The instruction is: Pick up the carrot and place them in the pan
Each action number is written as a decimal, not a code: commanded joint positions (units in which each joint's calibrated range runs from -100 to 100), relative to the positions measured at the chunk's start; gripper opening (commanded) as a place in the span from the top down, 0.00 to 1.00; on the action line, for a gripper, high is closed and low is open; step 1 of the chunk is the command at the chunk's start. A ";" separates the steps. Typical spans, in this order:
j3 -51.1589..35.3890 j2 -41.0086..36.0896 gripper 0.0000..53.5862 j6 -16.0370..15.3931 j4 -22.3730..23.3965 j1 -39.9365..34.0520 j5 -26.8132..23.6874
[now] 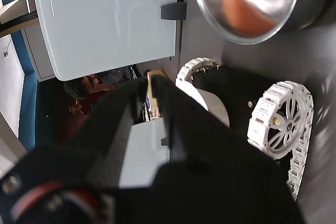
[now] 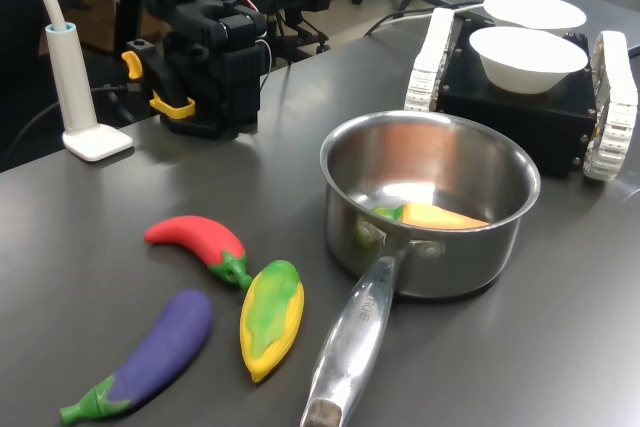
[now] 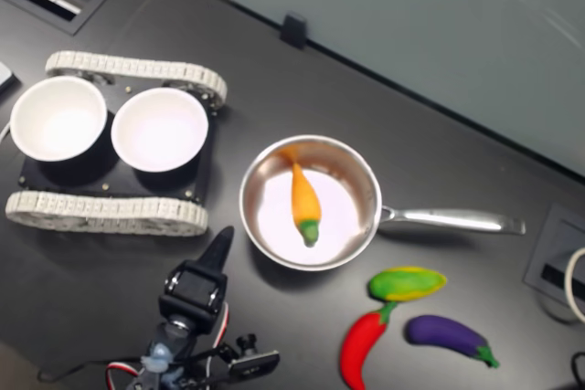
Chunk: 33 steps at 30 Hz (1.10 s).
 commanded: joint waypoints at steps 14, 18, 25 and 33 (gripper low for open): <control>4.55 -5.21 1.00 -1.54 6.51 -2.53 0.88; 9.09 -5.21 1.00 -1.54 7.02 -2.53 1.32; 18.81 -5.21 1.00 -1.46 6.68 -0.92 2.34; 28.99 -5.21 1.00 -1.54 3.27 -1.38 1.42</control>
